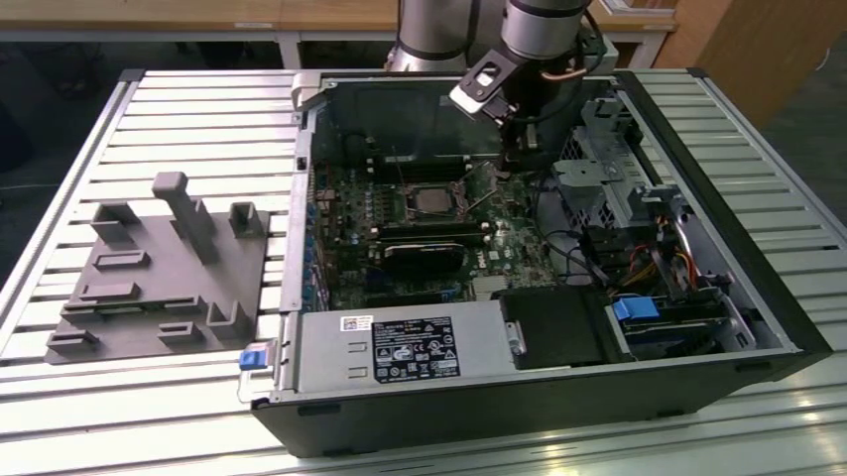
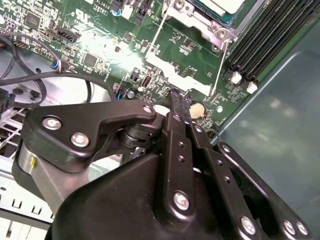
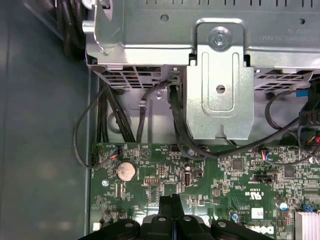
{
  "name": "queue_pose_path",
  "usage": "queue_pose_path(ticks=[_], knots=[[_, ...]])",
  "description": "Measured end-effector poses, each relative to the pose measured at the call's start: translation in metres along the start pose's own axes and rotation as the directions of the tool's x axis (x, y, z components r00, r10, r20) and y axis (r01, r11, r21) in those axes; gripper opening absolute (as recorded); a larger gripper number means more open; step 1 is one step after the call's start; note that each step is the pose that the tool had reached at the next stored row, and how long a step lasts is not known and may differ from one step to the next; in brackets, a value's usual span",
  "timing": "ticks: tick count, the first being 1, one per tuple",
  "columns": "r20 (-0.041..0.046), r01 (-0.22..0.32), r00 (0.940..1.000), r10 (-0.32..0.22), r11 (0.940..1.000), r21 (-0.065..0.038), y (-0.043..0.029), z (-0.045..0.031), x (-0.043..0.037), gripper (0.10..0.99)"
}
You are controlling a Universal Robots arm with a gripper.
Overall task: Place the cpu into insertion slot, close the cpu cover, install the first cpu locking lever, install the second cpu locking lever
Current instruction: 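Close the cpu cover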
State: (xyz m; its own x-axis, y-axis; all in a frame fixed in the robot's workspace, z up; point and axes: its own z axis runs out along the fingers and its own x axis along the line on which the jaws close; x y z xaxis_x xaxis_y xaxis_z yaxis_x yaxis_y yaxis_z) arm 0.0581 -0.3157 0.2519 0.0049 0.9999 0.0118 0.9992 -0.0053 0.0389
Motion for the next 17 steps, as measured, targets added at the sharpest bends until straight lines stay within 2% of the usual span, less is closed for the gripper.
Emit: queue_pose_path(ticks=[7, 10, 17], knots=[[0.0000, 0.000, 1.0000, 0.000, 1.0000, 0.003, 0.0010, 0.0073, 0.0002, 0.122], [0.0001, 0.000, 1.0000, 0.000, 1.0000, 0.003, 0.0005, 0.0077, 0.0002, 0.122], [0.0001, 0.000, 1.0000, 0.000, 1.0000, 0.003, -0.0074, 0.0076, 0.0001, 0.122]])
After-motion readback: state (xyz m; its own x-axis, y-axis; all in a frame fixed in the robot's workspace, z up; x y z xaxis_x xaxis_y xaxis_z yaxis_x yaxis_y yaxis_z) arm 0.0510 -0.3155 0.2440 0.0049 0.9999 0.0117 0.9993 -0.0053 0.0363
